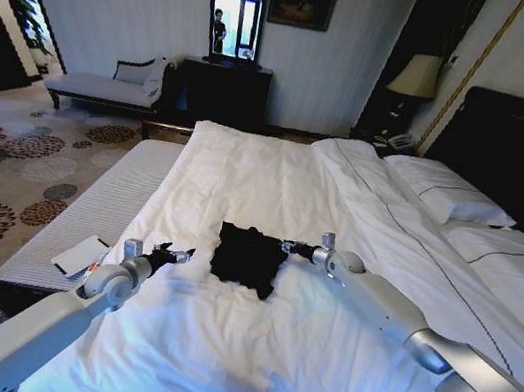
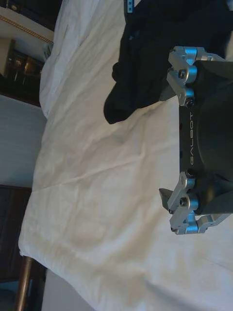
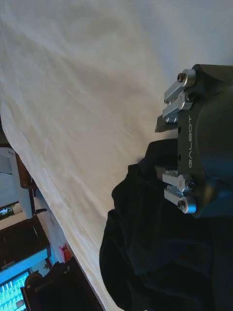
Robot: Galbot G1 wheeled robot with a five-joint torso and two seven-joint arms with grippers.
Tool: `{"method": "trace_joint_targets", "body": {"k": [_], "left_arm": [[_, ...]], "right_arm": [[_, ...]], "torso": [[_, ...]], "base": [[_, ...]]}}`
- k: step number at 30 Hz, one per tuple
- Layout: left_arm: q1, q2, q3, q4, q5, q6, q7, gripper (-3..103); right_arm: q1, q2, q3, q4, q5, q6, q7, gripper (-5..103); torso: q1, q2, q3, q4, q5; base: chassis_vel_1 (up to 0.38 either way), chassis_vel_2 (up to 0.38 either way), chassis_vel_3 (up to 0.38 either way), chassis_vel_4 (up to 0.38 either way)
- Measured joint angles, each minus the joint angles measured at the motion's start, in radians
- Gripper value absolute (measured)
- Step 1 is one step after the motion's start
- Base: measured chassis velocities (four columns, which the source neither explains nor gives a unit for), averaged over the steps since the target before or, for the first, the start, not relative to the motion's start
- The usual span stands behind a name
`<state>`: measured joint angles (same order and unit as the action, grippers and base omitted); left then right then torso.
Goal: Fold the clothes on the bed.
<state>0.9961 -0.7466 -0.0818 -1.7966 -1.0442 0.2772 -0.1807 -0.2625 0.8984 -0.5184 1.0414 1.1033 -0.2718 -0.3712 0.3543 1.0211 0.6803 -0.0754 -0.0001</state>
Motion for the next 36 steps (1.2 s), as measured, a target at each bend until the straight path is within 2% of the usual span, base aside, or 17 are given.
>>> {"method": "trace_joint_targets", "body": {"k": [2, 5, 6, 8, 11, 19, 23, 27, 33, 36], "left_arm": [[-0.005, 0.000, 0.001, -0.007, -0.001, 0.000, -0.002, 100], [-0.007, 0.001, 0.001, -0.010, -0.004, 0.000, -0.005, 100], [-0.008, 0.002, 0.001, -0.011, -0.004, 0.000, -0.006, 100], [-0.008, 0.003, 0.001, -0.011, -0.005, 0.000, -0.007, 100], [-0.012, 0.005, 0.002, -0.012, -0.008, 0.000, -0.008, 100], [-0.057, 0.005, 0.013, -0.007, -0.062, 0.003, -0.017, 100], [-0.123, -0.004, 0.030, 0.022, -0.109, 0.013, -0.029, 100], [-0.245, -0.048, 0.081, 0.111, -0.150, 0.026, -0.038, 100], [-0.358, -0.104, 0.140, 0.200, -0.192, 0.043, -0.036, 100], [-0.431, -0.168, 0.181, 0.253, -0.232, 0.066, -0.070, 100]], "right_arm": [[0.000, 0.000, -0.003, 0.000, -0.005, 0.004, 0.000, 30], [0.000, 0.000, -0.003, 0.000, -0.007, 0.006, 0.000, 25], [0.000, 0.000, -0.003, 0.000, -0.009, 0.007, 0.000, 14], [0.000, -0.001, -0.004, 0.002, -0.010, 0.007, 0.000, 14], [0.002, -0.003, -0.004, 0.006, -0.012, 0.008, 0.000, 2], [-0.001, -0.015, -0.004, 0.026, -0.011, 0.009, 0.001, 1], [-0.004, -0.022, -0.008, 0.043, 0.000, 0.006, 0.008, 1], [-0.010, -0.021, -0.011, 0.050, -0.003, 0.006, 0.010, 1], [-0.013, -0.020, -0.012, 0.049, -0.009, 0.006, 0.011, 1], [-0.013, -0.024, -0.013, 0.047, -0.012, 0.007, 0.011, 1]], "torso": [[0.000, 0.000, 0.000, -0.0002, 0.0000], [0.000, 0.000, 0.000, -0.0002, 0.0001], [0.000, 0.000, 0.000, -0.0002, 0.0001], [0.000, 0.000, 0.000, -0.0002, 0.0001], [0.000, 0.000, 0.000, 0.0000, 0.0000], [0.000, 0.000, 0.000, -0.0001, 0.0002], [0.000, 0.000, 0.000, -0.0001, 0.0001], [0.000, 0.000, 0.000, -0.0002, 0.0001], [0.000, 0.000, 0.000, 0.0001, 0.0003], [0.000, 0.000, 0.000, -0.0001, 0.0001]], "base": [[0.000, 0.000, 0.000, 0.000], [0.000, 0.000, 0.000, 0.000], [0.000, 0.000, 0.000, 0.000], [0.000, 0.000, 0.000, 0.000], [0.000, 0.000, 0.000, 0.000], [0.000, 0.000, 0.000, 0.000], [0.000, 0.000, 0.000, 0.000], [0.000, 0.000, 0.000, 0.000], [0.000, 0.000, 0.000, 0.000], [0.000, 0.000, 0.000, 0.000]]}}
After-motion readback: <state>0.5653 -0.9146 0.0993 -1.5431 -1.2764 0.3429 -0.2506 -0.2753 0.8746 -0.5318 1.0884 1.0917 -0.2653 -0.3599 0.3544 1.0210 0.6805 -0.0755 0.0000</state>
